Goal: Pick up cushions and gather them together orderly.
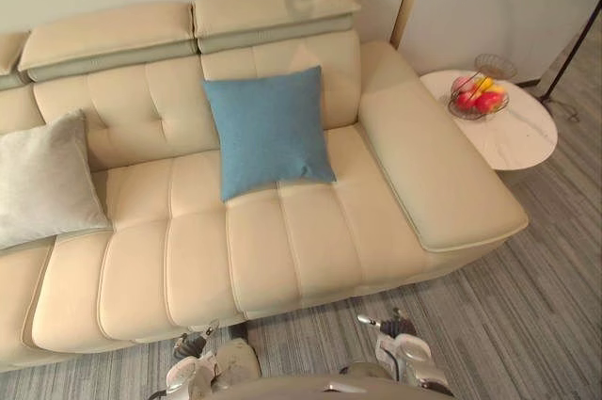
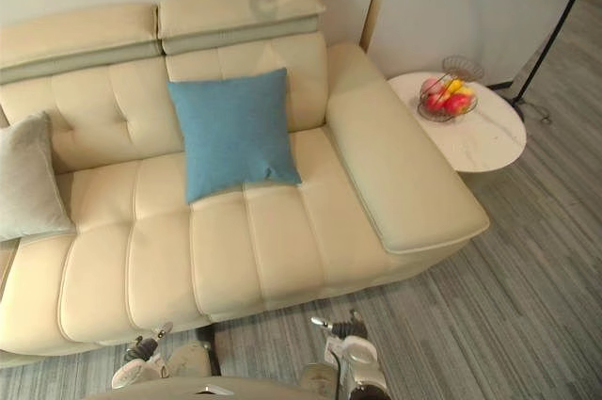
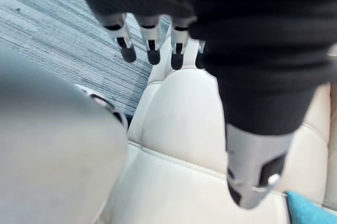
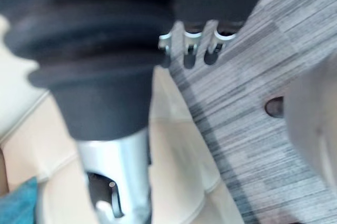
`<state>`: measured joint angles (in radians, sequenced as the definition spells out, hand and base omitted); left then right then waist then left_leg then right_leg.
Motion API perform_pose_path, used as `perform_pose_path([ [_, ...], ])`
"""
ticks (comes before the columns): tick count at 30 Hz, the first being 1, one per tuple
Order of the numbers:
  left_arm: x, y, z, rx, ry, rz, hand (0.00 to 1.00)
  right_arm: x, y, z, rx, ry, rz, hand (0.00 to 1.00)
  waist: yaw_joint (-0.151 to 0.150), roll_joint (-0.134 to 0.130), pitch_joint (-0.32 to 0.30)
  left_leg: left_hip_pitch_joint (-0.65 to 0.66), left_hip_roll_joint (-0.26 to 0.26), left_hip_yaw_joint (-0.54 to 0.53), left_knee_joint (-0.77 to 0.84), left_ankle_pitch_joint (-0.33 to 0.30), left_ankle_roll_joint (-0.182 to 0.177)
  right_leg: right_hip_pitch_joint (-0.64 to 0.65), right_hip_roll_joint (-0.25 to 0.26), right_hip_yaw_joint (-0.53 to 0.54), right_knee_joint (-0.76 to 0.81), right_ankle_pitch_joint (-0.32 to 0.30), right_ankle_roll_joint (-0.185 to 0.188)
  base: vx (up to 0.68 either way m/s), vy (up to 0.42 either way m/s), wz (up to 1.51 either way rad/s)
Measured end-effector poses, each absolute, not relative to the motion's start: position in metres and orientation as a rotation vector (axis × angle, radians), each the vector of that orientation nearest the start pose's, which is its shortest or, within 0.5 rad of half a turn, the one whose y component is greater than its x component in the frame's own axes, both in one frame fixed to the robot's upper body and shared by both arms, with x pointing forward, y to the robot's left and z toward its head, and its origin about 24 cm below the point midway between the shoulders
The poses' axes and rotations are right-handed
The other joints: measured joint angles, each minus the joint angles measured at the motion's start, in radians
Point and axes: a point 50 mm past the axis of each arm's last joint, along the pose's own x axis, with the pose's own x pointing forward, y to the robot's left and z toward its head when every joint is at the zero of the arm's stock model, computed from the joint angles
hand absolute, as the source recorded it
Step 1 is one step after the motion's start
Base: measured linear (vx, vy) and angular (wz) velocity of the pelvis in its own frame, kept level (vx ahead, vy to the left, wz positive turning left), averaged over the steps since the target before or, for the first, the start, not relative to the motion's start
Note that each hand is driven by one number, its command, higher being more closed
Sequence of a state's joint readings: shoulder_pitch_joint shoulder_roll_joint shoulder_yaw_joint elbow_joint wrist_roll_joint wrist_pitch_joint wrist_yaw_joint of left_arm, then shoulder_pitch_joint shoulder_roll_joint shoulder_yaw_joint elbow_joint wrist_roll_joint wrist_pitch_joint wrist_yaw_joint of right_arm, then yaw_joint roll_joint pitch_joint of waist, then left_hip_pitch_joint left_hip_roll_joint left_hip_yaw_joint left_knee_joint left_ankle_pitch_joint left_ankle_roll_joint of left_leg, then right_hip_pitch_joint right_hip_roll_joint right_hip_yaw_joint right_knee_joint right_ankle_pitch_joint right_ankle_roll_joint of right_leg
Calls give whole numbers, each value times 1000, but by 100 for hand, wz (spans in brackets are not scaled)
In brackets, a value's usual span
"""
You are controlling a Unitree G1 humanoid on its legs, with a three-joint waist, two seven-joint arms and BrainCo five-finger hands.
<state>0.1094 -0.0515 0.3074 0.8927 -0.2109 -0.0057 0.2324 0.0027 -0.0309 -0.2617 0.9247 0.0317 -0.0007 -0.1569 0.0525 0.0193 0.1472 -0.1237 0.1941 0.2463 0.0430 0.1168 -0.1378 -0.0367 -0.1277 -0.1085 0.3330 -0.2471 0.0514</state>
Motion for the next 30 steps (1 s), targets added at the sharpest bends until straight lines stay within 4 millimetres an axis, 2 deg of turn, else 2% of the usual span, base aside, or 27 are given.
perform_pose_path([
  [1,104,193,-152,-259,994,625,0,142,-207,-140,56,926,-427,0,-3,-18,4,0,-28,-2,78,-16,22,-2,-27,7,-13,15,5,-205,137,-52],
  [2,103,196,-152,-255,992,629,0,137,-210,-141,64,935,-449,0,-8,-37,3,9,-68,-2,239,-107,55,-3,-61,29,-48,43,12,-188,159,-86],
  [3,100,195,-153,-256,1003,632,0,132,-211,-143,67,943,-461,0,-7,-34,4,38,-78,-3,327,-217,52,-5,-55,75,-85,60,20,-212,219,-108],
  [4,97,195,-154,-258,1010,637,0,129,-211,-144,68,951,-464,0,-5,-26,1,71,-77,-8,335,-276,48,-12,-40,106,-105,77,20,-197,261,-131],
  [5,92,192,-156,-273,1028,640,0,122,-211,-146,72,969,-471,0,-3,-3,-5,111,-75,-25,280,-360,57,-27,-3,149,-132,104,32,-208,249,-146],
  [6,91,199,-156,-271,1026,649,0,113,-208,-150,103,996,-492,0,-3,-24,-15,112,-98,17,241,-372,44,-36,-6,201,-172,155,38,-164,195,-129],
  [7,89,199,-156,-272,1027,651,0,109,-207,-151,106,1008,-496,0,-6,-33,-17,121,-103,27,221,-372,44,-41,-3,204,-172,173,45,-113,172,-106],
  [9,87,201,-156,-274,1028,659,0,105,-208,-152,126,1015,-518,0,-10,-42,-20,133,-121,34,191,-372,44,-43,14,209,-183,207,34,-31,162,-74],
  [10,86,202,-156,-270,1031,662,0,101,-208,-153,137,1024,-533,0,-14,-50,-26,141,-150,39,160,-367,45,-21,31,208,-222,240,28,1,147,-81],
  [12,86,200,-157,-274,1038,656,0,99,-209,-153,138,1025,-537,0,-17,-37,-34,145,-165,58,138,-331,71,-18,31,210,-270,255,30,45,124,-71],
  [13,84,198,-158,-258,1057,642,0,100,-209,-153,155,1019,-548,0,-33,-37,-37,154,-175,75,121,-314,101,-18,33,222,-284,268,41,98,96,-47],
  [14,84,197,-159,-253,1063,630,0,100,-210,-153,161,1018,-555,0,-34,-30,-39,169,-179,90,111,-302,116,-18,35,237,-287,269,42,120,83,-40],
  [16,85,192,-160,-236,1077,602,0,99,-212,-153,169,1018,-572,0,-33,-16,-49,189,-180,102,106,-301,118,-16,47,261,-287,271,40,156,32,-47],
  [18,87,191,-160,-221,1074,584,0,98,-212,-153,169,1020,-572,0,-27,-15,-50,202,-176,107,106,-301,118,-14,55,270,-287,272,39,100,-10,-48],
  [21,95,187,-158,-210,1060,548,0,99,-210,-153,172,1019,-569,0,-25,-16,-50,218,-156,139,107,-304,119,-35,88,311,-282,291,17,45,-55,-71],
  [24,99,186,-158,-211,1052,542,0,102,-210,-152,185,1003,-570,0,-22,-14,-44,233,-128,232,112,-319,115,-83,136,339,-263,331,3,-15,-45,-119],
  [25,100,185,-158,-212,1051,540,0,104,-210,-151,185,995,-568,0,-23,-11,-41,235,-110,273,114,-323,115,-108,152,301,-262,353,-4,-17,-88,-128],
  [26,102,187,-157,-203,1044,536,0,109,-210,-150,187,982,-564,0,-21,-2,-28,240,-99,336,114,-328,115,-127,144,183,-248,320,-63,-65,-159,-146],
  [27,108,183,-156,-201,1033,518,0,113,-214,-147,195,960,-579,0,-27,2,-17,254,-87,385,106,-331,114,-167,101,6,-163,256,-85,-79,-145,-136],
  [28,111,180,-155,-194,1027,498,0,113,-218,-146,188,950,-586,0,-30,18,-5,266,-73,427,103,-331,107,-190,46,-161,-79,205,-85,-92,-111,-101],
  [29,113,179,-154,-192,1021,489,0,113,-219,-145,185,948,-588,0,-31,23,-3,276,-67,450,102,-331,100,-191,21,-243,-42,182,-87,-80,-92,-107],
  [30,111,177,-155,-182,1031,475,0,113,-222,-145,175,943,-590,0,-31,31,-4,299,-49,507,90,-326,78,-180,-38,-428,46,137,-104,-42,-179,-123],
])
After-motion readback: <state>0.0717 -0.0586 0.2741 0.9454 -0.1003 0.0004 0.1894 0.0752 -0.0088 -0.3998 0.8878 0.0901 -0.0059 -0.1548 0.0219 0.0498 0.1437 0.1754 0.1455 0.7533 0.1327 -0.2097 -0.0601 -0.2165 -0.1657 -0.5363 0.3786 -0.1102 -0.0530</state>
